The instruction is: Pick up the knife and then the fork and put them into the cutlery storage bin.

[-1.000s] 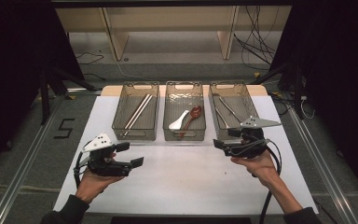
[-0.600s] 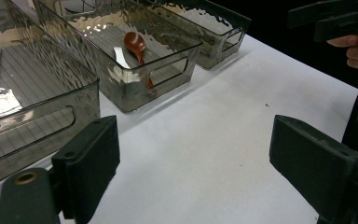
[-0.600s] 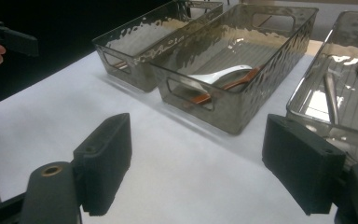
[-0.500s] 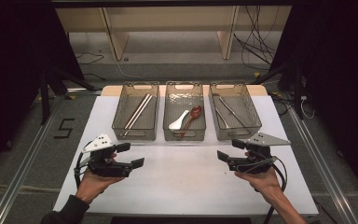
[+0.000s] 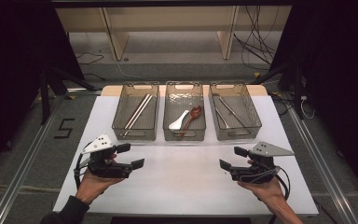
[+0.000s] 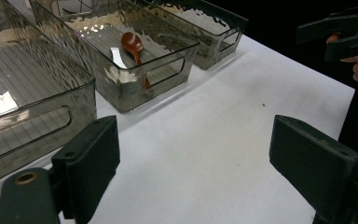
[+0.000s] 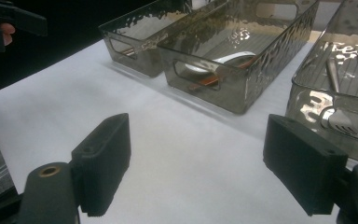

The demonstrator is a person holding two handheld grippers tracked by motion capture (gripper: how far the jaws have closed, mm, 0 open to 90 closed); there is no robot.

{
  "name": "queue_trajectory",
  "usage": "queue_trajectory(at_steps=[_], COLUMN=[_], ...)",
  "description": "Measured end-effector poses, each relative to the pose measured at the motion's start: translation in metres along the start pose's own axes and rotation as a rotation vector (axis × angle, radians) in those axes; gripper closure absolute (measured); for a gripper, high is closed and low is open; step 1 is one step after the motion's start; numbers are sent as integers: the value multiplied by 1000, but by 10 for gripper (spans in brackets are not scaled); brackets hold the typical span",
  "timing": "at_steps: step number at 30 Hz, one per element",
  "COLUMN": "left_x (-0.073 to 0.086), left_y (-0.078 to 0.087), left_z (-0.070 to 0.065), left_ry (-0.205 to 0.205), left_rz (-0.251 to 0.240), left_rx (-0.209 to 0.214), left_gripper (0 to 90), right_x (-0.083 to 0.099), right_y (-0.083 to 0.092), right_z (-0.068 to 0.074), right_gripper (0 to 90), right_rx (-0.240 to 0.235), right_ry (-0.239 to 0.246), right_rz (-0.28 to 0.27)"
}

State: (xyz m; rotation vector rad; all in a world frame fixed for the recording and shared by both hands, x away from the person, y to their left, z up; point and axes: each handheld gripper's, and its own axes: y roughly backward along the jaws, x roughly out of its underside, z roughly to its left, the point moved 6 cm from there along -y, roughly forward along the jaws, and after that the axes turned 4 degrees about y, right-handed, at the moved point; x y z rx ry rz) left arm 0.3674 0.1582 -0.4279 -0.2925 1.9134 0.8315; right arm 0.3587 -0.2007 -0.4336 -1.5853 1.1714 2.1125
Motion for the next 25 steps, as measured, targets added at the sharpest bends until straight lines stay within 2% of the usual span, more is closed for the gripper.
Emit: queue_trajectory(at_steps=[8, 25], left_x=[0, -1], left_y=[0, 0], left_z=[-1, -2], left_ry=[4, -6], left_rz=[-6, -5], left_rx=[12, 11], left_gripper=[155, 155], right_x=[6, 5], right_y=[4, 2], right_z=[1, 2], right_gripper=[233, 199], right_rx=[14, 16], right_ry=[2, 23], right_rz=[9, 11])
